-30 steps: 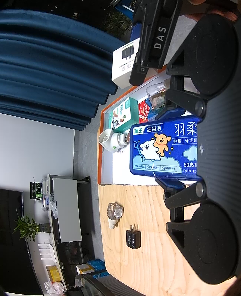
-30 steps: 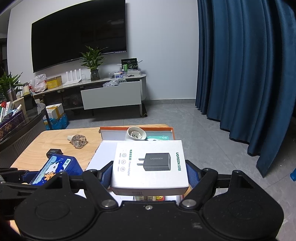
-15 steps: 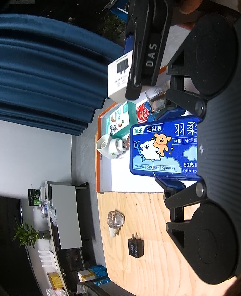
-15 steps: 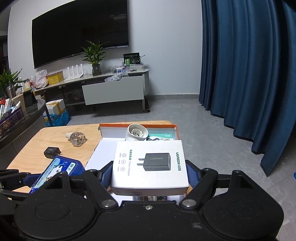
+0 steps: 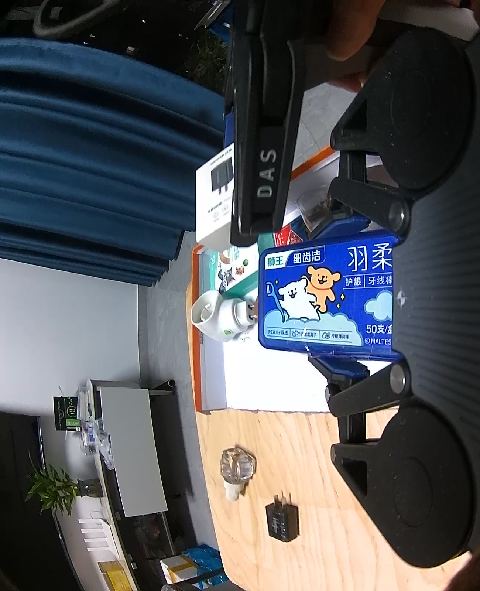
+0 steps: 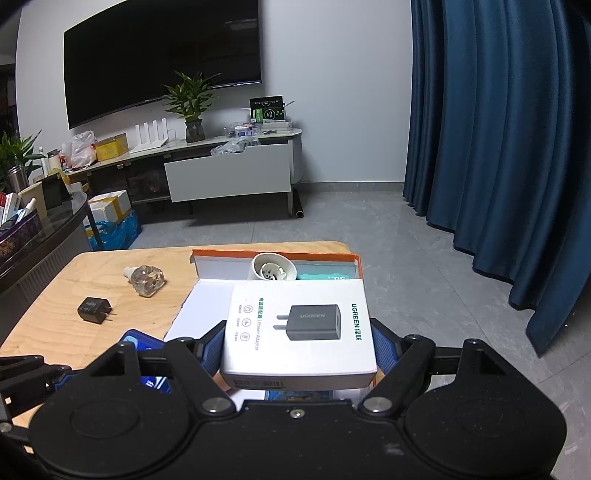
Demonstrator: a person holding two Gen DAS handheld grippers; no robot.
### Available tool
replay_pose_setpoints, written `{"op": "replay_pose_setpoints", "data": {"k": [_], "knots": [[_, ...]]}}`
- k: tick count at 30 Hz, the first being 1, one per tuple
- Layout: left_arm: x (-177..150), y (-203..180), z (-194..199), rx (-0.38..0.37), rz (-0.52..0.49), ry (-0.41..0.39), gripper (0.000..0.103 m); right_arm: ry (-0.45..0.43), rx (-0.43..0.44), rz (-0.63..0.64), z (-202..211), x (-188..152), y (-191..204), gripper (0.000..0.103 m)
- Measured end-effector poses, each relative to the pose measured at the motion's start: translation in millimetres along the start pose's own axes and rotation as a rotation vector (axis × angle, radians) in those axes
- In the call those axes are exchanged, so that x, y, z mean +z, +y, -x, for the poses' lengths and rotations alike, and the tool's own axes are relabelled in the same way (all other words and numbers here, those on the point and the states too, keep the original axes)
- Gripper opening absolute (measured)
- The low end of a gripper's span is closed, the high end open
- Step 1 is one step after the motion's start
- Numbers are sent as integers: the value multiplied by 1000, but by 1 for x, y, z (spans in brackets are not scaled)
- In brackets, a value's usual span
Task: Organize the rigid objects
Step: 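Lower the blue tin and UGREEN box into the box and open both grippers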
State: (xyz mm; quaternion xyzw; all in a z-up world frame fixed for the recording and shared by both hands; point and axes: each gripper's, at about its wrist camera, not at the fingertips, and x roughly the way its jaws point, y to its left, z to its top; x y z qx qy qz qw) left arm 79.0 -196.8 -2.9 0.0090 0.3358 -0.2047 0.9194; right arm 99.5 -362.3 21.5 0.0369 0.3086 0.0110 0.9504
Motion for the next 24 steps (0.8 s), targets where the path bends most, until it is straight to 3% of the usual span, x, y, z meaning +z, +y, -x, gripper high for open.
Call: {"op": "replay_pose_setpoints", "data": {"k": [24], "knots": [[4, -5, -18, -30, -9, 28, 63, 48, 11, -1, -27, 7, -1, 93]]}}
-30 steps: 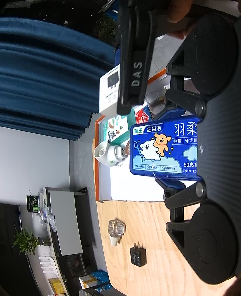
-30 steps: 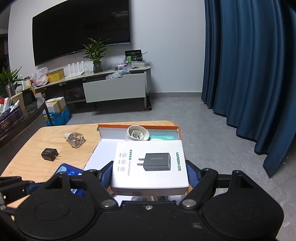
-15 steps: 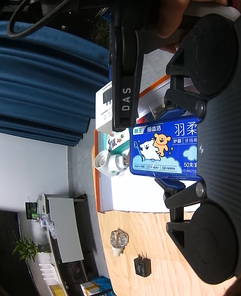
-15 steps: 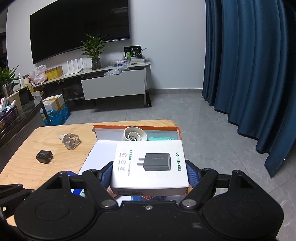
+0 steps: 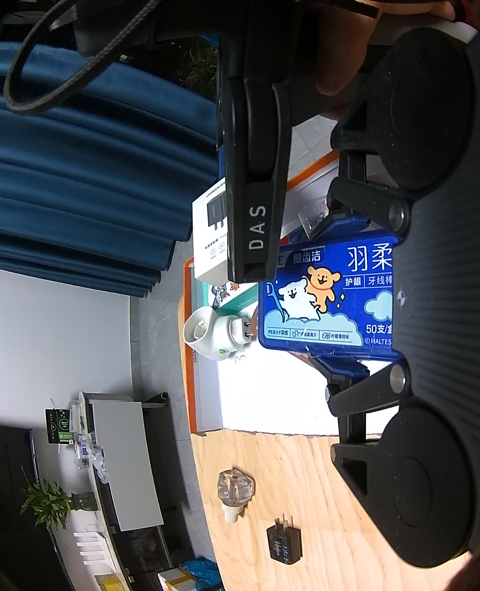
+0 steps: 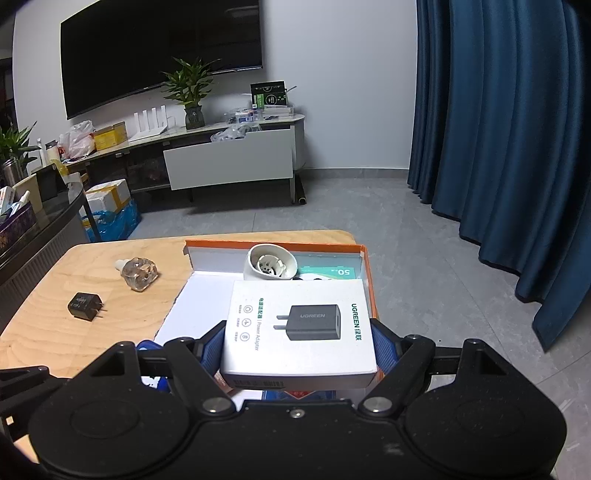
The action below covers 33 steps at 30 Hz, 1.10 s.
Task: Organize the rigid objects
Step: 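Lower the blue tin and UGREEN box into the box and open both grippers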
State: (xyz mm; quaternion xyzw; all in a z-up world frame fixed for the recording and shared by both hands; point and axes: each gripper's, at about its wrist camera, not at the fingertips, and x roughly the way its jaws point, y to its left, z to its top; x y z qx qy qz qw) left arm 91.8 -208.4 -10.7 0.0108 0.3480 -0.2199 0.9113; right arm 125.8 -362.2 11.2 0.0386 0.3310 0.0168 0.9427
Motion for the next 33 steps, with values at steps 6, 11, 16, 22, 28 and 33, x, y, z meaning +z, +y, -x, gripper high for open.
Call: {"op": "replay_pose_setpoints", "data": {"k": [6, 11, 16, 22, 28, 33], "knots": [[2, -2, -3, -3, 1, 6, 63, 8, 2, 0, -4, 2, 0, 93], [3, -4, -4, -9, 0, 12, 63, 14, 1, -1, -7, 4, 0, 93], [4, -6, -6, -12, -2, 14, 63, 15, -3, -1, -10, 7, 0, 93], [5, -4, -8, -22, 3, 26, 63, 8, -17, -5, -11, 11, -1, 94], [6, -4, -11, -44, 7, 38, 63, -21, -22, -27, -1, 17, -3, 95], [9, -7, -19, -104, -8, 66, 65, -63, -61, -29, 13, 24, -1, 95]]}}
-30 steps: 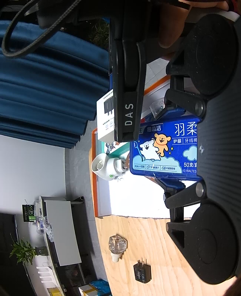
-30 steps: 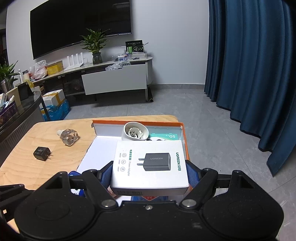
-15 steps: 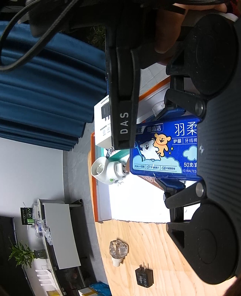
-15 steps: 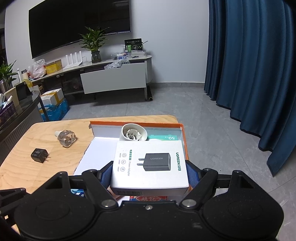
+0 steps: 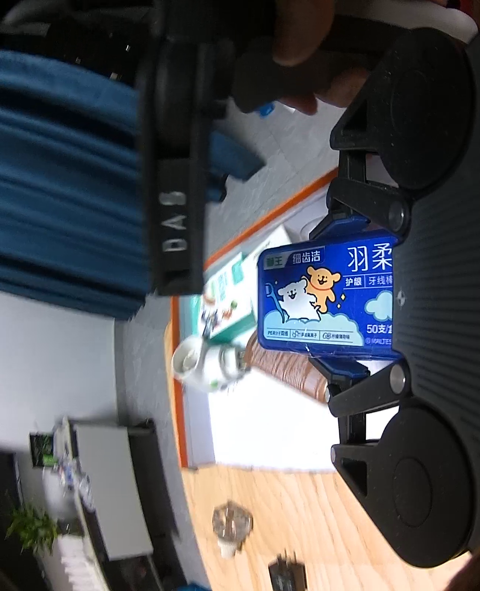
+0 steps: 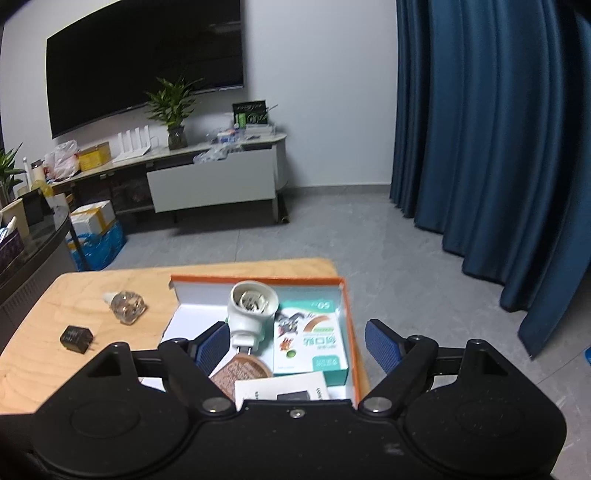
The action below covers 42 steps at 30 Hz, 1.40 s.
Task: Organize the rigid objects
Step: 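Lower the blue tin and UGREEN box into the box and open both grippers, then grasp the black charger with the left gripper while the right gripper grasps the glass-bottle plug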
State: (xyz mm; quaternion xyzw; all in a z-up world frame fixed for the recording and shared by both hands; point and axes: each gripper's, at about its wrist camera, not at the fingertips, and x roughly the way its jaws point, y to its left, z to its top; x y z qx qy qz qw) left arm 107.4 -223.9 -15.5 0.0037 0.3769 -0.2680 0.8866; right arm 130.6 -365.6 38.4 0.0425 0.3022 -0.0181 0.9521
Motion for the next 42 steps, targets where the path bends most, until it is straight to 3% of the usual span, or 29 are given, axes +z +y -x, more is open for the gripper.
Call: {"op": "replay_pose_setpoints", "data": {"k": [3, 10, 24, 30, 42], "knots": [[1, 3, 1, 2, 16, -7, 84, -20, -21, 14, 8, 4, 1, 95], [7, 30, 21, 60, 73, -33, 88, -26, -16, -10, 14, 10, 9, 96], [10, 117, 52, 364, 204, -19, 97, 29, 112, 44, 0, 7, 74, 96], [6, 144, 64, 417, 244, -4, 99, 36, 151, 73, -7, 9, 97, 96], [-4, 178, 66, 442, 299, -14, 101, 77, 190, 118, -24, 5, 123, 96]]}}
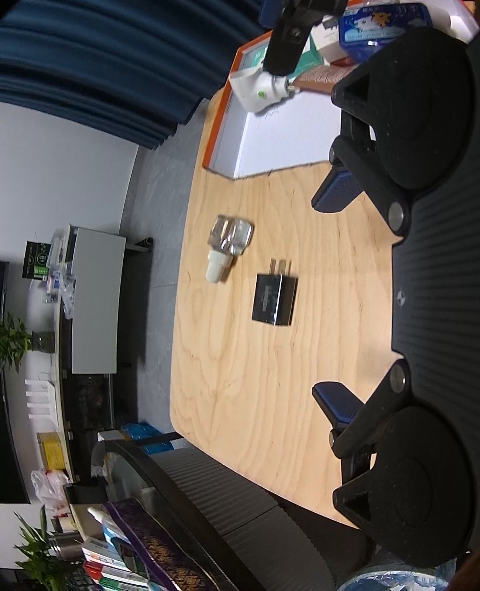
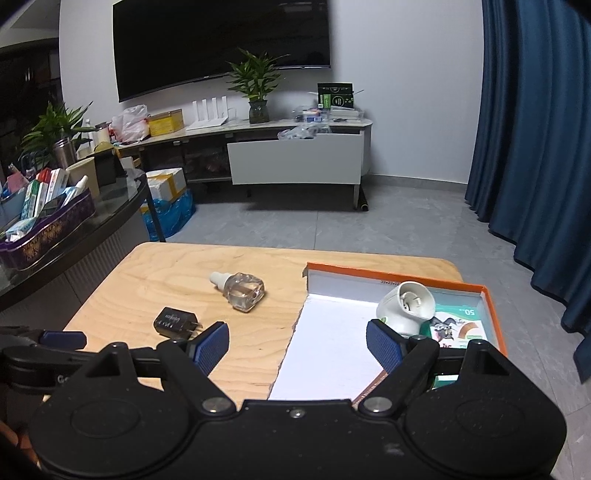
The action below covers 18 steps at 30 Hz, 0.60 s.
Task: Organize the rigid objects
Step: 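Grasp the black charger with the left gripper while the right gripper grasps the glass-bottle plug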
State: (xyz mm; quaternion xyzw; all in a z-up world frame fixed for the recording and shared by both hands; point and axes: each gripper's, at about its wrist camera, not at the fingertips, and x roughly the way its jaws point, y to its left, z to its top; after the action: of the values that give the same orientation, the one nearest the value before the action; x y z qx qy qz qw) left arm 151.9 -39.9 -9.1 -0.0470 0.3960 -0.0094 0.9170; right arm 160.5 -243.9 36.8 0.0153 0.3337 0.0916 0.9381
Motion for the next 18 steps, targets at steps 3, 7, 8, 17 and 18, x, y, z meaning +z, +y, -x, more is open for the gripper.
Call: {"op": "replay_pose_setpoints", "data": {"k": [3, 7, 8, 17, 18], "knots": [[0, 7, -10, -6, 12, -4, 102, 11, 3, -9, -5, -2, -1, 96], [2, 9, -28, -8, -3, -8, 102, 25, 9, -11, -12, -4, -1, 96], [3, 9, -33, -9, -7, -10, 102, 27, 11, -11, -14, -4, -2, 96], [11, -4, -79, 15, -85, -25, 95, 40, 42, -2, -36, -1, -4, 96], [12, -4, -82, 19, -87, -23, 92, 41, 46, 3, -39, 0, -3, 96]]}}
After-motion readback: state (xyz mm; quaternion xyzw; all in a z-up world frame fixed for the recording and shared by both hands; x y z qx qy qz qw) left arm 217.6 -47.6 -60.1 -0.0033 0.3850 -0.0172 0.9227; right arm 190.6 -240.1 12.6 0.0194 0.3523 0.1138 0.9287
